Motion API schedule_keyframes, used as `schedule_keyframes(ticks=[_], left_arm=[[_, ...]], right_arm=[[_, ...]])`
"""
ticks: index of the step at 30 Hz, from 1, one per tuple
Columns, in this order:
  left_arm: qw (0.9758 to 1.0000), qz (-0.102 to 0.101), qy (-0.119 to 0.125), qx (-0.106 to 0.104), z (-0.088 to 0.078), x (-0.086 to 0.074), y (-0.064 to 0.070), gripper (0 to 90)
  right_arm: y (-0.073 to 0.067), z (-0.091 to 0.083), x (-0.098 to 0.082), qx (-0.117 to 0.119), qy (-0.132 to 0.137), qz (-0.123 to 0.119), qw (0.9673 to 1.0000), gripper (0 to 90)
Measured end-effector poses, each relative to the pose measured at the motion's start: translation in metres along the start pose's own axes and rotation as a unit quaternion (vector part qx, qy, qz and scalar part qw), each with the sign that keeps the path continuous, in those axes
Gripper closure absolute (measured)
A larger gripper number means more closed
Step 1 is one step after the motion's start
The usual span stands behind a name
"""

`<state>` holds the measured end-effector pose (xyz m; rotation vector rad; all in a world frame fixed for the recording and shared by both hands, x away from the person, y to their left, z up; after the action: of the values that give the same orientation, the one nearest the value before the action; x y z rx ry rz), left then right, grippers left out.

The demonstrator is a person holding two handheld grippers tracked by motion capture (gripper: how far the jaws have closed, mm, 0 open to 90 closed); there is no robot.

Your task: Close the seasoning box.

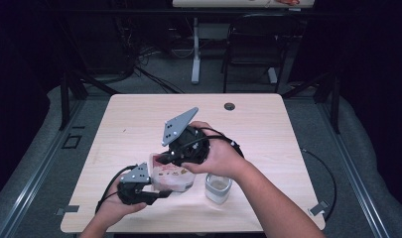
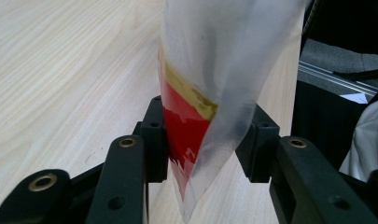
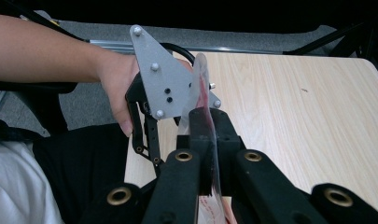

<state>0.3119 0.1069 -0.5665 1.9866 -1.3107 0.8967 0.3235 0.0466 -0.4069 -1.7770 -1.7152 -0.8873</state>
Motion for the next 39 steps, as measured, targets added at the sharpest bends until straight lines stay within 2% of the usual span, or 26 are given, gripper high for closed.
schedule_keyframes(ticks=[9,13,21,23,35,39], left_arm=[[0.9996,-0.001,-0.030,-0.004,-0.005,-0.004,0.001,63.4],[0.9993,-0.002,-0.037,0.004,-0.007,-0.005,-0.001,65.1],[0.9988,0.003,-0.048,0.001,-0.011,-0.003,0.001,66.2],[0.9987,0.002,-0.051,-0.005,-0.012,-0.003,0.001,66.4],[0.9963,0.004,-0.084,-0.019,-0.018,-0.001,0.002,67.1],[0.9953,0.011,-0.095,-0.018,-0.019,0.000,0.002,67.2]], right_arm=[[0.000,-0.005,-0.008,-0.011,0.001,0.009,0.9999,89.1],[0.002,-0.009,-0.014,-0.017,-0.001,0.013,0.9998,89.0],[0.002,-0.015,-0.019,-0.022,0.006,0.023,0.9995,89.1],[0.003,-0.016,-0.019,-0.026,0.009,0.025,0.9993,89.0],[0.004,-0.022,-0.028,-0.041,0.021,0.048,0.9978,87.7],[0.004,-0.025,-0.033,-0.043,0.023,0.052,0.9975,87.4]])
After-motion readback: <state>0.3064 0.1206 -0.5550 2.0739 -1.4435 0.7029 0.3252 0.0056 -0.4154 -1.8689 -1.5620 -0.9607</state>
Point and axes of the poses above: each handheld gripper's, and its own axes: z roughly forward along the jaws, x roughly out of its top, y roughly to its right, the point moved 10 cm from there along z, roughly forward along the jaws, and after that the axes turned 1 degree about y, right-handed, at the moved point
